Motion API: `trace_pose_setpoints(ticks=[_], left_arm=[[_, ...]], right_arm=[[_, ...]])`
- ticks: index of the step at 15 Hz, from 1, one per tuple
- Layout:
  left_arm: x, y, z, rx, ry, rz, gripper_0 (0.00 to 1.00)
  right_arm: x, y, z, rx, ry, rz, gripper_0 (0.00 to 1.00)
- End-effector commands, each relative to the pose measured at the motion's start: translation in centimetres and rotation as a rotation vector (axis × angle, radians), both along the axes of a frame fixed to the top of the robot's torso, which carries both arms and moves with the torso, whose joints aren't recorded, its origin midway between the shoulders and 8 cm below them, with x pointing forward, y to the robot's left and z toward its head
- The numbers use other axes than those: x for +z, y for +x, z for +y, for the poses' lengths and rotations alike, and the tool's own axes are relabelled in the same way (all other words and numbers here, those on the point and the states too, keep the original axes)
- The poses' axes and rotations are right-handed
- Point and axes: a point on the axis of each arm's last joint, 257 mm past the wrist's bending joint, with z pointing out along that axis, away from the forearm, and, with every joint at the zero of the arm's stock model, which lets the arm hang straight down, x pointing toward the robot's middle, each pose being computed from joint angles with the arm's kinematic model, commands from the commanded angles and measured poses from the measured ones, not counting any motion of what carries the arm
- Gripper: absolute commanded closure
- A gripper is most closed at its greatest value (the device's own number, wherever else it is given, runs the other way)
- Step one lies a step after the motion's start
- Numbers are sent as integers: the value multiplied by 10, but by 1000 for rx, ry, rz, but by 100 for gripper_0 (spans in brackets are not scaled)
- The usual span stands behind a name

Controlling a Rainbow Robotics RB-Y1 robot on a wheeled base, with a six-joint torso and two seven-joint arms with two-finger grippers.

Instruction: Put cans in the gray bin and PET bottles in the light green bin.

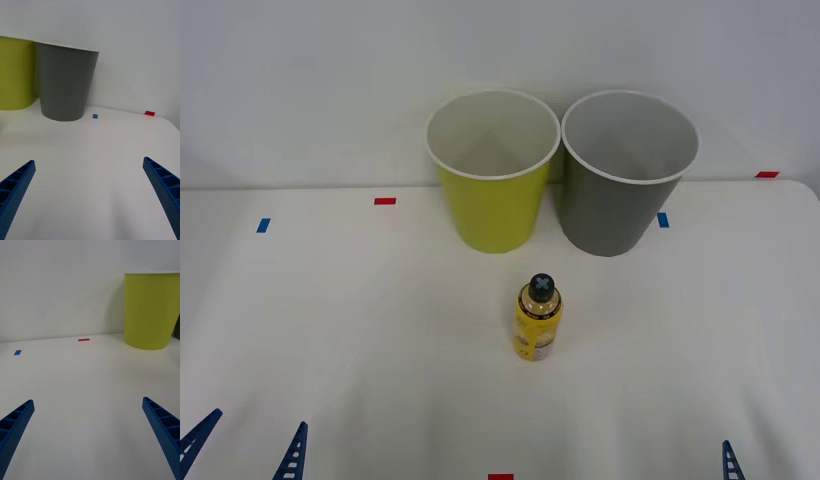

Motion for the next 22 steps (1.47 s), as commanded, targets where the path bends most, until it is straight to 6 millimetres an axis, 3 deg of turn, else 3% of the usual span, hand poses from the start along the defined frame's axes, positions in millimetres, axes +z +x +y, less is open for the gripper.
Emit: trace_pose_setpoints(ticks=[1, 22], left_arm=[[0, 0, 0, 0, 0, 0, 0], [0, 0, 0, 0, 0, 0, 0]], right_arm=[[0, 0, 0, 0, 0, 0, 0], [0, 0, 0, 0, 0, 0, 0]])
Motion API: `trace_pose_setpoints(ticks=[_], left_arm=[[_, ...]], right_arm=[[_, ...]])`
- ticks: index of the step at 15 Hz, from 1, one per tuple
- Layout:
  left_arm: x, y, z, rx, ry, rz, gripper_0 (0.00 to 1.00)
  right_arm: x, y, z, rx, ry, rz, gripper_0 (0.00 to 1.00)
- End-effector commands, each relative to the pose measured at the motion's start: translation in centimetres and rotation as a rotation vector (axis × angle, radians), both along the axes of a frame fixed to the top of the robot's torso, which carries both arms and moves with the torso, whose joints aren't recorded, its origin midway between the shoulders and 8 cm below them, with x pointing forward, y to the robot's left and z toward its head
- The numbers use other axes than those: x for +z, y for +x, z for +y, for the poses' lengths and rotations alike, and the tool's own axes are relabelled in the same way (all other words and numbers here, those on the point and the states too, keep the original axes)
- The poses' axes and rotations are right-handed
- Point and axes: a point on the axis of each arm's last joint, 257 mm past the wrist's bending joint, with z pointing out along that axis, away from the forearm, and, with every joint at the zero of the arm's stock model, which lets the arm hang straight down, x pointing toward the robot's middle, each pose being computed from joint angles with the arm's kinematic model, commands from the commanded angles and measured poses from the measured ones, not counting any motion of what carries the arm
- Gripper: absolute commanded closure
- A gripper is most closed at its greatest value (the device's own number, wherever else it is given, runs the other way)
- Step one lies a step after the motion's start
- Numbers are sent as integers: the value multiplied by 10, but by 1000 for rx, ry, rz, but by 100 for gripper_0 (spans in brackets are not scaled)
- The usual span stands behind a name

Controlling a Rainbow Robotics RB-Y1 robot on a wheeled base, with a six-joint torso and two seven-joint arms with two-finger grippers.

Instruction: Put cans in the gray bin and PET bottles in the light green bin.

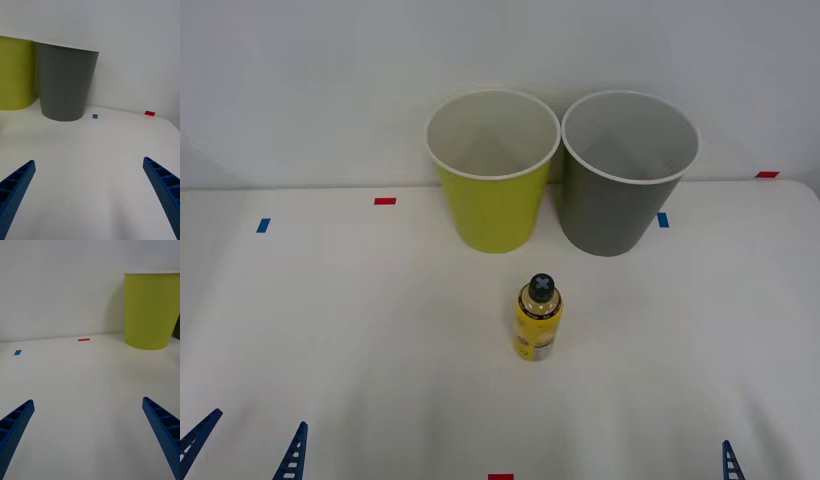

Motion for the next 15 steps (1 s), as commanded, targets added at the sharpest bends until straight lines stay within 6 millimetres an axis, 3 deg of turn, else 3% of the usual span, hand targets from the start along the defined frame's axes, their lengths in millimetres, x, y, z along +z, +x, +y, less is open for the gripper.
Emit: trace_pose_setpoints(ticks=[1, 6, 7, 8, 10, 15], left_arm=[[0, 0, 0, 0, 0, 0, 0], [0, 0, 0, 0, 0, 0, 0], [-18, -2, -2, 7, -12, 37, 0], [-20, -4, -3, 8, -23, 37, 0], [-10, -6, -15, -35, -44, -11, 0], [-21, 1, -41, -228, 40, -19, 0]], right_arm=[[0, 0, 0, 0, 0, 0, 0], [0, 0, 0, 0, 0, 0, 0], [0, 0, 0, 0, 0, 0, 0], [0, 0, 0, 0, 0, 0, 0], [0, 0, 0, 0, 0, 0, 0], [0, 0, 0, 0, 0, 0, 0]])
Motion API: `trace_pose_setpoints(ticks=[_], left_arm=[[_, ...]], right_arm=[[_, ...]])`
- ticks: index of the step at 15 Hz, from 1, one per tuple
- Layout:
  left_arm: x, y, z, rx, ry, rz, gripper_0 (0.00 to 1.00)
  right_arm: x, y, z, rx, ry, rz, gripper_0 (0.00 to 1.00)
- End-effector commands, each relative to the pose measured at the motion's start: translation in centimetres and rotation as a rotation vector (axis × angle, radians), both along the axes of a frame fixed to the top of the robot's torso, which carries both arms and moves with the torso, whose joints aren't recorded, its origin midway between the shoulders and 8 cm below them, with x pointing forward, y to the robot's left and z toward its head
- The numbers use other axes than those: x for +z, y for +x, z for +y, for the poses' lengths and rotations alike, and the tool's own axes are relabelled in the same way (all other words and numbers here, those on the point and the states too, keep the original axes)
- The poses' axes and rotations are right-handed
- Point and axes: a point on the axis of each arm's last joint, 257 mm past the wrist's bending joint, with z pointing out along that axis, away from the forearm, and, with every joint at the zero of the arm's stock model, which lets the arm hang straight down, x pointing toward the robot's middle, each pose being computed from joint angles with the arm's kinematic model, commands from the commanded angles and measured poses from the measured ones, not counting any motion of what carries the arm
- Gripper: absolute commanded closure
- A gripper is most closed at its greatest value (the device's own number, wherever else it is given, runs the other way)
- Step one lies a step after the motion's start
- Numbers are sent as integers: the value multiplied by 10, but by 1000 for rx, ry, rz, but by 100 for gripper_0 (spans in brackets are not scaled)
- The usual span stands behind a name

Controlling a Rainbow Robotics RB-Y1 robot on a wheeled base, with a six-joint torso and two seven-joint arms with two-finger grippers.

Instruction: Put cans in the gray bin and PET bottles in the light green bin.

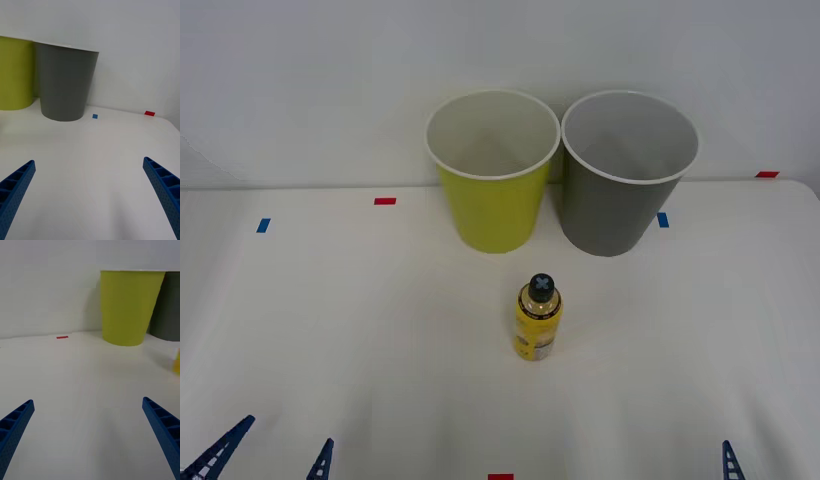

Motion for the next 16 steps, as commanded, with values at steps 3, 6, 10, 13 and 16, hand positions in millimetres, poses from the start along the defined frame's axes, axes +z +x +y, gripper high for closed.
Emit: trace_pose_setpoints(ticks=[3, 6, 10, 13, 16], left_arm=[[-15, 19, -27, -175, 94, -90, 0], [-12, 36, -64, -216, 21, -108, 0], [-2, 57, -91, -279, -23, -128, 0], [4, 69, -105, -332, -15, -146, 0], [10, 73, -130, -388, -47, -155, 0]], right_arm=[[0, 0, 0, 0, 0, 0, 0], [0, 0, 0, 0, 0, 0, 0], [0, 0, 0, 0, 0, 0, 0], [0, 0, 0, 0, 0, 0, 0], [0, 0, 0, 0, 0, 0, 0]])
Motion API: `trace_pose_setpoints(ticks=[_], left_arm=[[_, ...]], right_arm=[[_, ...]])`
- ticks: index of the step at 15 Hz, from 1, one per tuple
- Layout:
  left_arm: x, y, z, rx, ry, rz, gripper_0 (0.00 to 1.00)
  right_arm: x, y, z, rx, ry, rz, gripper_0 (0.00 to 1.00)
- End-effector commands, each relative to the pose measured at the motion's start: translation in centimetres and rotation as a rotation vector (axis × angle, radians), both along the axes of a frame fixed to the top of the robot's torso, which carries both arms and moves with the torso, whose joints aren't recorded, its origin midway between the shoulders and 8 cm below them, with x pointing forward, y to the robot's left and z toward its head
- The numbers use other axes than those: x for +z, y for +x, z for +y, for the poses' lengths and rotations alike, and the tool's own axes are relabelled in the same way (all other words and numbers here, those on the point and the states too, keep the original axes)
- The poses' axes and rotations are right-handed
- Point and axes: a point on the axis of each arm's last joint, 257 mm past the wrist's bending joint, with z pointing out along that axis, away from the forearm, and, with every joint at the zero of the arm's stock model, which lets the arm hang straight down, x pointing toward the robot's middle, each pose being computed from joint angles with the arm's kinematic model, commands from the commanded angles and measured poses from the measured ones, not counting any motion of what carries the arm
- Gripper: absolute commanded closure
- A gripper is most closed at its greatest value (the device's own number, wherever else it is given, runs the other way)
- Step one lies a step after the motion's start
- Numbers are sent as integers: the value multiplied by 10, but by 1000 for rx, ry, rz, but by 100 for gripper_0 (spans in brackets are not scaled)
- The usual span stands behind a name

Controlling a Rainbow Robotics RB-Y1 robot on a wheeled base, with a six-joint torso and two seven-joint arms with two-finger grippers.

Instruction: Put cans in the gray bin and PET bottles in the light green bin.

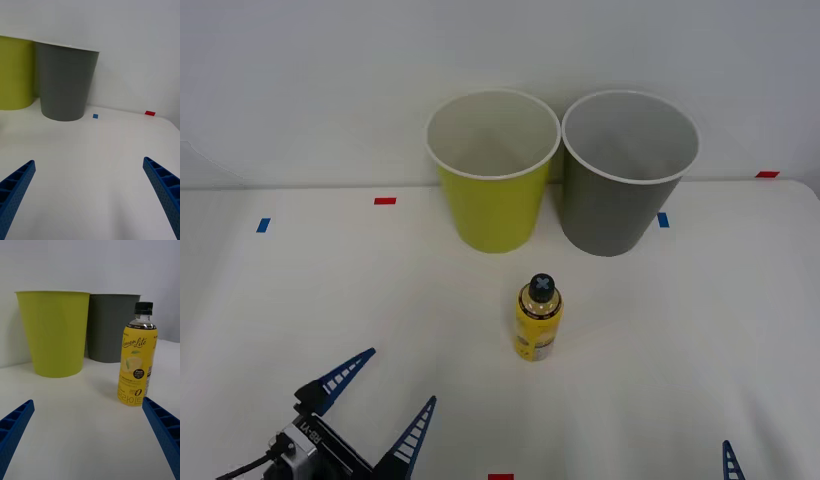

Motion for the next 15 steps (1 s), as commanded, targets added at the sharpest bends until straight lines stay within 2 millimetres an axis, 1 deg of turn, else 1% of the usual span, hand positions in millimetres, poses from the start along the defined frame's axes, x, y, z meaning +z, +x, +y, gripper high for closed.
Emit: trace_pose_setpoints(ticks=[1, 3, 5, 8, 13, 15], left_arm=[[0, 4, -22, -53, -10, 11, 0], [3, 6, -37, -90, -23, 13, 0], [4, 13, -47, -111, -15, 14, 0], [2, 15, -51, -124, 13, 7, 0], [7, 19, -60, -123, 14, -18, 0], [2, 21, -67, -137, 36, -26, 0]], right_arm=[[0, 0, 0, 0, 0, 0, 0], [0, 0, 0, 0, 0, 0, 0], [0, 0, 0, 0, 0, 0, 0], [0, 0, 0, 0, 0, 0, 0], [0, 0, 0, 0, 0, 0, 0], [0, 0, 0, 0, 0, 0, 0]])
